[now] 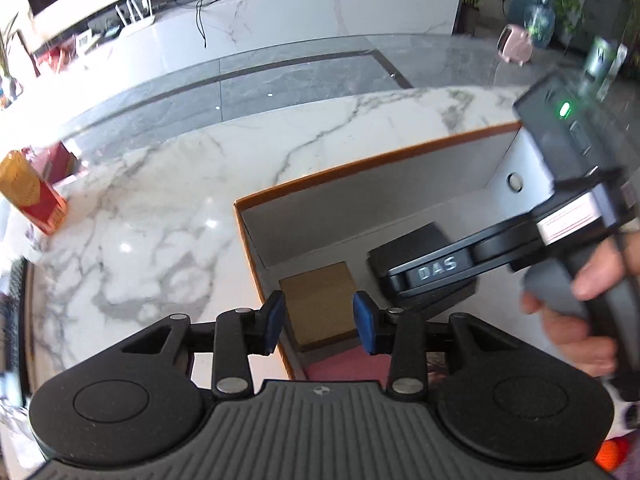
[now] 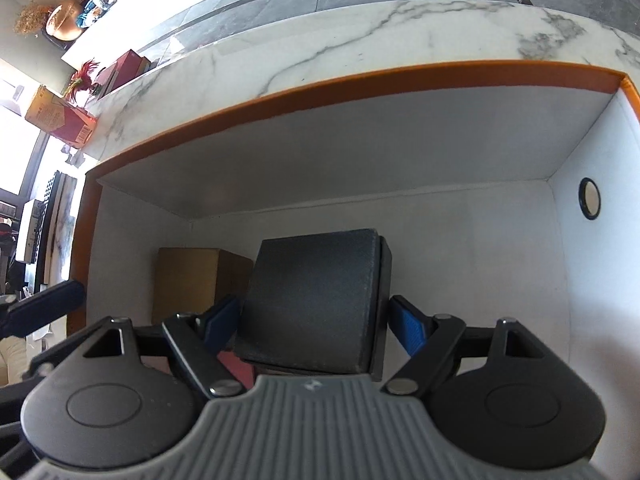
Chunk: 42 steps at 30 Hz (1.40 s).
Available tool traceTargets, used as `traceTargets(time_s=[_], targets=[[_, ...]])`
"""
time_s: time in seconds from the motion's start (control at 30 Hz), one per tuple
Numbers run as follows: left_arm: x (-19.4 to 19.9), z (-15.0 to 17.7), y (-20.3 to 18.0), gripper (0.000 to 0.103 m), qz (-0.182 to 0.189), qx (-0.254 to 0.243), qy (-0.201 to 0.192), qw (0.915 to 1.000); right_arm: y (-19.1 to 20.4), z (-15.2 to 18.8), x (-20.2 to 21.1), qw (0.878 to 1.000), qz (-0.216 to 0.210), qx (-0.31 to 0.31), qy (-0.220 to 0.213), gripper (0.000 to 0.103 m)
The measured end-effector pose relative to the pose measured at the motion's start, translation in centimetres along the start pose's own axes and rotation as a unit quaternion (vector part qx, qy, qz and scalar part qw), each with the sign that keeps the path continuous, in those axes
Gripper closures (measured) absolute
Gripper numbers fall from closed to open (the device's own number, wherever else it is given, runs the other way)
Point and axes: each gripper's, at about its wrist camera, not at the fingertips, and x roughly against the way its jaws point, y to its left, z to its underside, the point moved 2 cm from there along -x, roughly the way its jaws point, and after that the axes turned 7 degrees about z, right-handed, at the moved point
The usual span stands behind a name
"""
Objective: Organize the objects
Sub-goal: 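Lower the brown card with the left tool while the right tool lowers the black box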
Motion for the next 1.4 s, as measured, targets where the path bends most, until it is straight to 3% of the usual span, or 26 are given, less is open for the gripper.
traceTargets(time_s=[0.07, 0.23, 0.47, 0.53, 0.6, 0.8, 0.9, 1.1, 1.4], targets=[[0.7, 0.0, 0.6, 0.057, 0.009, 0.018, -0.01, 0.9997, 0.4, 0.1, -0.5, 1.0, 0.005, 0.008, 0.003, 0.021], [1.0, -0.1, 1.7, 0.057, -0.008, 0.039, -0.03, 0.9987, 0.7, 0.4, -1.2, 1.0, 0.01, 0.021, 0.014, 0.021], [1.1, 0.5, 3.3, 0.057, -0.006, 0.065, -0.028, 0.9975, 0.7, 0.0, -0.7, 0.999, 0.009, 0.039, 0.005, 0.018], [0.9, 0.7, 3.6, 0.066, -0.003, 0.073, -0.023, 0.9971, 0.8, -0.1, -0.7, 0.999, 0.015, 0.043, 0.004, 0.036], [0.7, 0.9, 3.8, 0.071, 0.004, 0.08, -0.017, 0.9966, 0.9, -0.2, -0.7, 0.999, 0.009, 0.038, 0.009, 0.042], [0.4, 1.4, 3.7, 0.079, 0.02, 0.088, -0.008, 0.9959, 1.1, 0.0, -0.5, 0.998, 0.016, 0.062, -0.009, 0.043], [0.2, 1.4, 3.6, 0.08, 0.031, 0.093, -0.004, 0.9951, 0.6, 0.0, -0.6, 0.999, 0.014, 0.031, 0.004, 0.043], [0.1, 1.6, 3.4, 0.08, 0.029, 0.093, -0.002, 0.9952, -1.7, -0.7, -0.7, 0.998, -0.008, -0.058, 0.013, 0.055], [0.0, 1.5, 3.2, 0.082, 0.025, 0.093, -0.001, 0.9954, -1.0, -0.6, -0.7, 0.997, -0.001, -0.072, 0.003, 0.056]])
